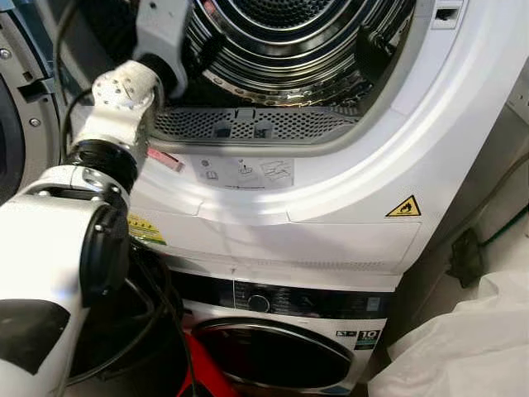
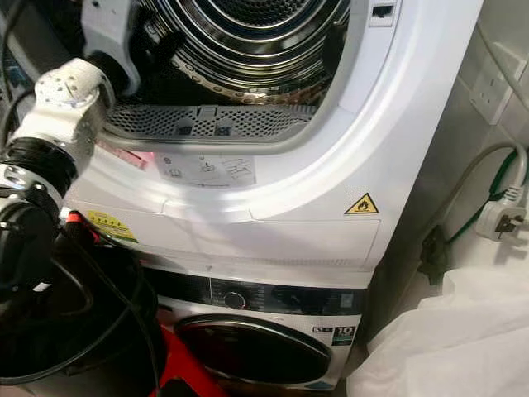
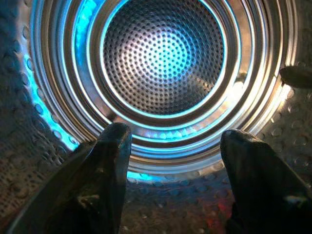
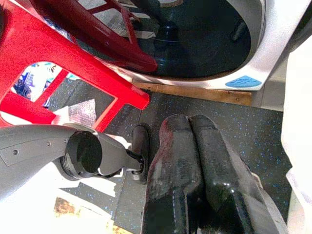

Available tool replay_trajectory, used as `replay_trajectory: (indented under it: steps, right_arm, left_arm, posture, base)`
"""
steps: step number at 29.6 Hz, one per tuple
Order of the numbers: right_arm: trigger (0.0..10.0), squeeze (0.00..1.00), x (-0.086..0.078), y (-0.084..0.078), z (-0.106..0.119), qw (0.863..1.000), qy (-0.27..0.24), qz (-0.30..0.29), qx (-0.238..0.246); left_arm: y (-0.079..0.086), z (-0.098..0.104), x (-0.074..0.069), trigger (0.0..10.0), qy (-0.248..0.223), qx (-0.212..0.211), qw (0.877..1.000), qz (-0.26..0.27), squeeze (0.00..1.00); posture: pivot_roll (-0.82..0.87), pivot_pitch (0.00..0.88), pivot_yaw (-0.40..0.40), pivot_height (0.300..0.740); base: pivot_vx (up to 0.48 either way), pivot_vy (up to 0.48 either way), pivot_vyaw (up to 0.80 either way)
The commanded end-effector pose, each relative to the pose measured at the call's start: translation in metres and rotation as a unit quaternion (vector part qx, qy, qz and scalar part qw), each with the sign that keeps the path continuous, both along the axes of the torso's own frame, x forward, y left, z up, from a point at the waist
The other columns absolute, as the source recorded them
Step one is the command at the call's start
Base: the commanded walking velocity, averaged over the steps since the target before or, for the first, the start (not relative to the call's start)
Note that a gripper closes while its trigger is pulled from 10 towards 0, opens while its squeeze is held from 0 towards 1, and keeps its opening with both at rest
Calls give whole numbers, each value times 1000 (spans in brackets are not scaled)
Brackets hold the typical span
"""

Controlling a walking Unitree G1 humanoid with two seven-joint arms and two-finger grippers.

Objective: Clothes washing

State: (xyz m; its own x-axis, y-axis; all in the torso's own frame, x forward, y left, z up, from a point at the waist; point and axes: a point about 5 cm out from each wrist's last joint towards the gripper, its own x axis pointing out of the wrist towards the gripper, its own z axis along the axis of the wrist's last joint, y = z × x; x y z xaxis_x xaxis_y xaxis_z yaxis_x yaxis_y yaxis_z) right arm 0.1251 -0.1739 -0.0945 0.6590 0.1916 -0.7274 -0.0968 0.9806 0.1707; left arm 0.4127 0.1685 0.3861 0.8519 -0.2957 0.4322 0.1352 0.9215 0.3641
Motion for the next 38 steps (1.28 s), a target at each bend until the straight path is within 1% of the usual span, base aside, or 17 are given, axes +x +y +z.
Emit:
replay_trajectory:
  steps: [1,4,8,14,18,22,23,24,25,26,29,30,31,32,34,35,38]
  right_arm:
    - [10000,0,-23,5,-10,999,49,-1,4]
    - [10000,0,-22,5,-9,999,47,-4,6]
    - [10000,0,-22,5,-10,999,49,-4,6]
    - [10000,0,-17,9,-9,999,47,8,12]
    - [10000,0,-13,8,-8,999,41,4,9]
    - [10000,0,-14,7,-8,999,46,5,7]
    - [10000,0,-14,7,-8,999,47,6,7]
    - [10000,0,-13,8,-8,999,47,7,7]
    - [10000,0,-13,8,-8,999,47,8,7]
    - [10000,0,-12,8,-8,999,45,8,7]
    - [10000,0,-10,10,-7,999,42,13,8]
    - [10000,0,-9,10,-7,999,42,15,8]
    - [10000,0,-9,11,-7,999,41,14,8]
    - [10000,0,-8,11,-7,999,40,13,9]
    - [10000,0,-8,11,-7,999,40,13,8]
    - [10000,0,-7,12,-7,999,40,14,9]
    - [10000,0,-7,13,-7,999,39,15,9]
  left_arm:
    - [-6,-14,3,10000,51,27,997,-41,1000]
    - [-16,-31,3,10000,84,78,988,-103,1000]
    - [-25,-37,0,10000,93,95,977,-170,1000]
    - [-18,-39,3,10000,142,80,975,-150,1000]
    - [-15,-36,2,10000,124,87,977,-148,1000]
    - [-14,-27,2,10000,98,34,985,-139,1000]
    - [-13,-19,1,10000,82,-25,986,-146,1000]
    - [-11,-10,0,10000,62,-85,983,-152,384]
    - [-10,-7,0,10000,55,-102,981,-156,384]
    - [-9,-2,-1,10000,46,-134,977,-160,0]
    - [-8,6,-1,10000,43,-204,964,-165,0]
    - [-15,1,1,10000,71,-177,966,-172,0]
    - [-25,-13,3,10000,103,-69,978,-168,0]
    - [-35,-33,4,10000,149,59,972,-173,0]
    - [-38,-44,3,10000,184,74,960,-197,0]
    - [-38,-54,1,10000,211,105,944,-231,0]
    - [-37,-61,-1,10000,217,136,933,-251,0]
  posture:
    - [-133,57,125,740]
    - [-134,57,129,740]
    - [-109,61,121,740]
    - [-105,59,122,740]
    - [-110,54,125,740]
    - [-104,50,126,740]
    - [-96,49,126,740]
    - [-96,49,126,740]
    - [-96,49,126,740]
    - [-91,50,121,740]
    - [-84,53,120,740]
    - [-82,54,119,740]
    - [-82,52,123,740]
    - [-81,51,125,740]
    - [-81,51,125,740]
    - [-88,50,129,740]
    - [-90,50,129,740]
  base:
    - [0,0,0]
    - [0,0,0]
    - [0,0,0]
    - [0,0,0]
    - [0,0,0]
    - [0,0,0]
    - [0,0,0]
    - [0,0,0]
    - [0,0,0]
    - [0,0,0]
    - [0,0,0]
    - [0,0,0]
    - [0,0,0]
    - [0,0,0]
    - [0,0,0]
    - [0,0,0]
    - [0,0,0]
